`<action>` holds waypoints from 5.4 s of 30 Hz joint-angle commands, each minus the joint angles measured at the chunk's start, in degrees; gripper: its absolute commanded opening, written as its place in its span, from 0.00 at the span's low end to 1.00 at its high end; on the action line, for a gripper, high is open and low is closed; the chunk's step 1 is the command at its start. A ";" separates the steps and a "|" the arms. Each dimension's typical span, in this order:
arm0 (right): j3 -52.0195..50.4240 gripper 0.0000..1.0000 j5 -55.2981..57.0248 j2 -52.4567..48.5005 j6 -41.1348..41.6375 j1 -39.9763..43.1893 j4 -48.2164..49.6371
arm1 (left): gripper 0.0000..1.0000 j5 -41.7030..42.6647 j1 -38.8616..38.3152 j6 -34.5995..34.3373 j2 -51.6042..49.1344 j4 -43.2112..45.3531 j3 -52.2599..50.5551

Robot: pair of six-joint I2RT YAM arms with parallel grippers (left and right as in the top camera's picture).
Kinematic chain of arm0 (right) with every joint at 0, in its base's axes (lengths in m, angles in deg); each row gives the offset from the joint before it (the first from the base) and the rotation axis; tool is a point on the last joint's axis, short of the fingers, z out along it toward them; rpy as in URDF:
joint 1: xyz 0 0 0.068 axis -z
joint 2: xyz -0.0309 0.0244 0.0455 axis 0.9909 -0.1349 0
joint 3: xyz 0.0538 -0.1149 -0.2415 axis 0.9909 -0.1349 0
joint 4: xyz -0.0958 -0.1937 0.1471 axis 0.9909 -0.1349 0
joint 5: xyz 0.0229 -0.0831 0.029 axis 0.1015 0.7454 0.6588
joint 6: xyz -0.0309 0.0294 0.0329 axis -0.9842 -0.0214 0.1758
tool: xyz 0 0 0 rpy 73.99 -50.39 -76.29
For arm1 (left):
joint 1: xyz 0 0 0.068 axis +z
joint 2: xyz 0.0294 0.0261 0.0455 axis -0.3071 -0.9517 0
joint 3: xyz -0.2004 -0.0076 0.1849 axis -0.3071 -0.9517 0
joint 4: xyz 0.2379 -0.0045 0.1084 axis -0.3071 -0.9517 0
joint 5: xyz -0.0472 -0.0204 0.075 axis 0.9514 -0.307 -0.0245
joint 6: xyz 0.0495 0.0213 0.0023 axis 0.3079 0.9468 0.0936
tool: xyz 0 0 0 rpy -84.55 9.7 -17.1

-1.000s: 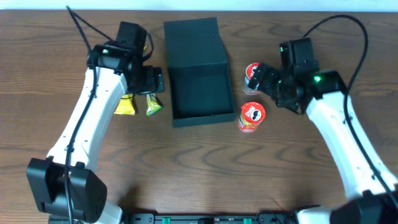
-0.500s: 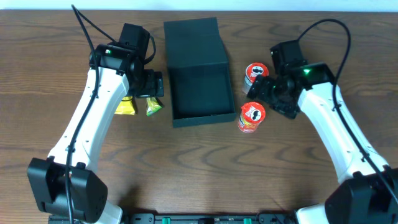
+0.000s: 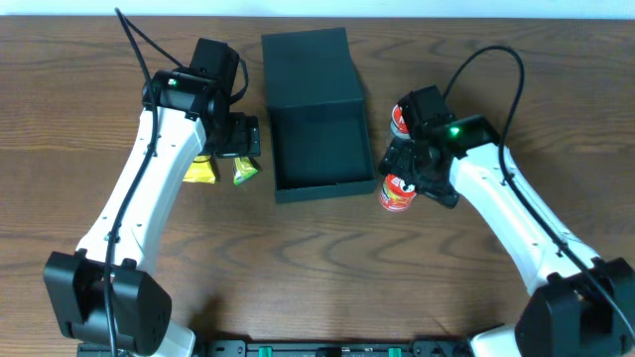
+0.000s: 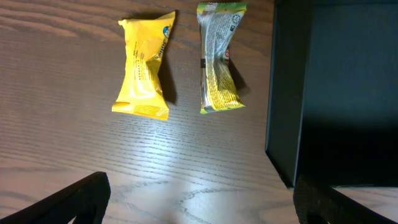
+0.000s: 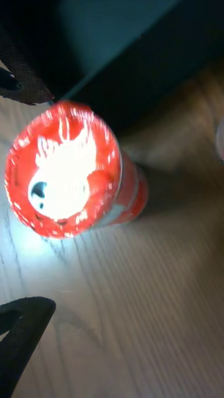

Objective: Pack container

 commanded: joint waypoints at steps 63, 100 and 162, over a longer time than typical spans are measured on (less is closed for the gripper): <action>13.00 0.62 -29.70 0.48 -9.11 5.99 -1.42 | 0.96 -1.03 0.00 0.57 -0.50 -0.59 1.18; 12.50 0.58 -52.33 -21.81 11.69 -0.81 24.76 | 0.96 -1.03 0.00 0.57 -0.50 -1.29 1.18; 12.57 0.02 -38.32 -21.81 5.16 -6.97 29.83 | 0.96 -1.01 -0.02 -0.50 -0.50 -2.10 1.18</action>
